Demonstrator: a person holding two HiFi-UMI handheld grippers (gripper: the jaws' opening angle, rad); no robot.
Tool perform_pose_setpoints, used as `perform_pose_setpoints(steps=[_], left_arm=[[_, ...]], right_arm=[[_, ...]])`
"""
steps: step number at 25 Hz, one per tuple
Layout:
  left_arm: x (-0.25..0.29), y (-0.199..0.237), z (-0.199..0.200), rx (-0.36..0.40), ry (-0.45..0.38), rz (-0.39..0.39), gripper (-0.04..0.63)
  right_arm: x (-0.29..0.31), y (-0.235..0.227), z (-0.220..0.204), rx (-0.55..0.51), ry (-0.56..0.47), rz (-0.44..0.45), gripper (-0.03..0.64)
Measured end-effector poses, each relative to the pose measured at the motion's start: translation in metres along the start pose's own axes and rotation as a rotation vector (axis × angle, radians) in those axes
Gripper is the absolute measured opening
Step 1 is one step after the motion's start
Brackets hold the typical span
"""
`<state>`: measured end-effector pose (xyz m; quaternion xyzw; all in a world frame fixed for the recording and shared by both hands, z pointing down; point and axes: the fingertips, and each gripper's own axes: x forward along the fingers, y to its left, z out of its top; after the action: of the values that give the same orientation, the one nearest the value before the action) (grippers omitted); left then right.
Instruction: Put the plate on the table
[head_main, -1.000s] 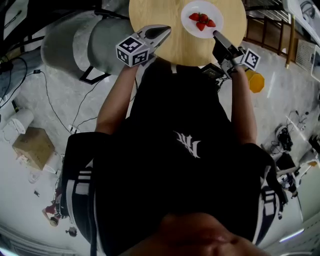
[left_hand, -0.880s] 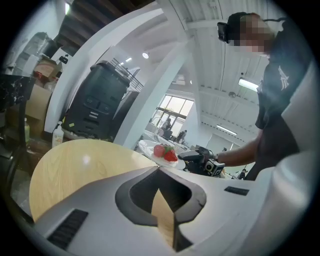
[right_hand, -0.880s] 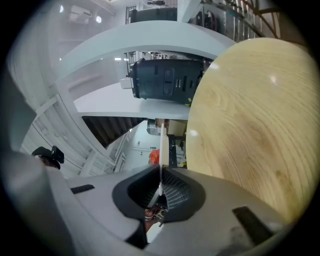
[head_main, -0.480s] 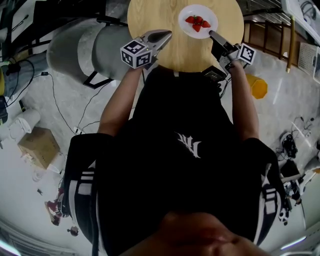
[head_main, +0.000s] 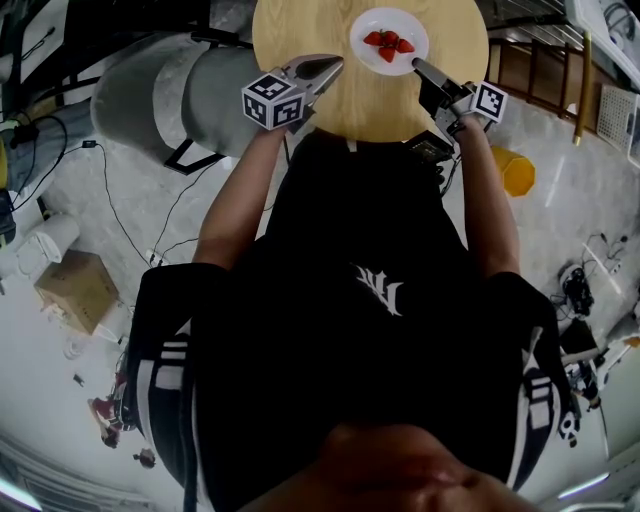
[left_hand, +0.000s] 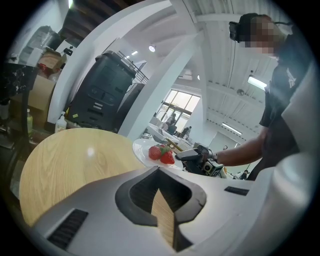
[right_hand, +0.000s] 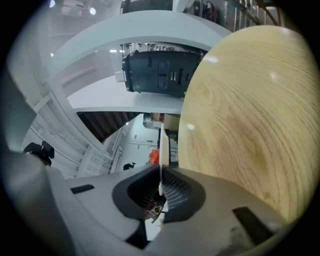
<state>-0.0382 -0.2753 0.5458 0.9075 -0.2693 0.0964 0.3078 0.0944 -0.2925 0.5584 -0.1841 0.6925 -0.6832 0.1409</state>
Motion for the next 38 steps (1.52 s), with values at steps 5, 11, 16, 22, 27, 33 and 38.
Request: perform_pose_setpoints(steps=[5, 11, 16, 22, 27, 33, 38], left_arm=[[0.0, 0.002, -0.001, 0.003, 0.005, 0.001, 0.0], [0.001, -0.001, -0.006, 0.005, 0.021, -0.006, 0.0], [0.004, -0.001, -0.01, 0.001, 0.031, -0.014, 0.0], [0.003, 0.001, -0.012, -0.007, 0.031, -0.012, 0.0], [0.005, 0.001, -0.015, -0.013, 0.04, -0.013, 0.0], [0.01, 0.003, -0.025, -0.023, 0.07, -0.015, 0.0], [0.014, 0.008, -0.039, -0.044, 0.097, -0.008, 0.0]], right_arm=[[0.002, -0.007, -0.005, -0.014, 0.028, -0.007, 0.014], [0.003, -0.022, -0.007, 0.013, 0.017, -0.019, 0.014], [0.006, -0.035, -0.009, 0.04, 0.016, -0.033, 0.014], [0.006, -0.05, -0.014, 0.048, 0.037, -0.066, 0.014], [0.005, -0.06, -0.019, 0.059, 0.049, -0.086, 0.014], [0.005, -0.072, -0.022, 0.057, 0.069, -0.118, 0.015], [0.006, -0.079, -0.024, 0.06, 0.08, -0.132, 0.015]])
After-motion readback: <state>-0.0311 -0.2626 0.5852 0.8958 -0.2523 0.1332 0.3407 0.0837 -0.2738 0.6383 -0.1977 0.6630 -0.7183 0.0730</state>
